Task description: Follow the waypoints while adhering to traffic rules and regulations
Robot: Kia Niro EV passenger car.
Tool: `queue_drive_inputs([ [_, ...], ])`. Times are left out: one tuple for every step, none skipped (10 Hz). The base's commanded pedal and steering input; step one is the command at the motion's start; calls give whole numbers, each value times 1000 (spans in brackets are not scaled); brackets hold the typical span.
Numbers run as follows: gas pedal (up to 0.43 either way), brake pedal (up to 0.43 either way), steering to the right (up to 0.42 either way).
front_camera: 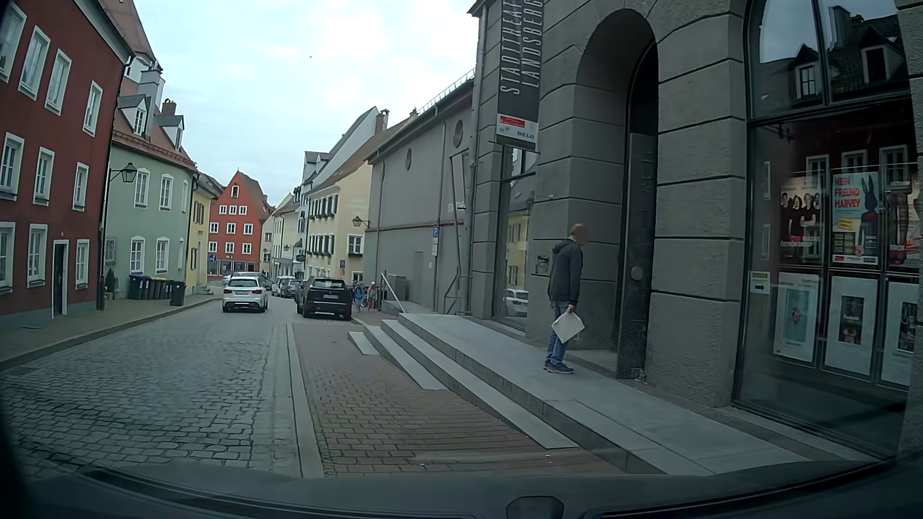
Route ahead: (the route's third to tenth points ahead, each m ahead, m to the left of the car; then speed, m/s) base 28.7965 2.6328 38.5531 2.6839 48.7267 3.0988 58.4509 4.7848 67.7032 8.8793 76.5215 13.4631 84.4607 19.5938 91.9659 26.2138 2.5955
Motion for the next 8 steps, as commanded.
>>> queue_drive_inputs([
  [0,67,-304],
  [0,79,-342],
  [0,91,-371],
  [0,116,-403],
  [0,116,-425],
  [0,128,-442],
  [0,159,-448],
  [0,189,-443],
])
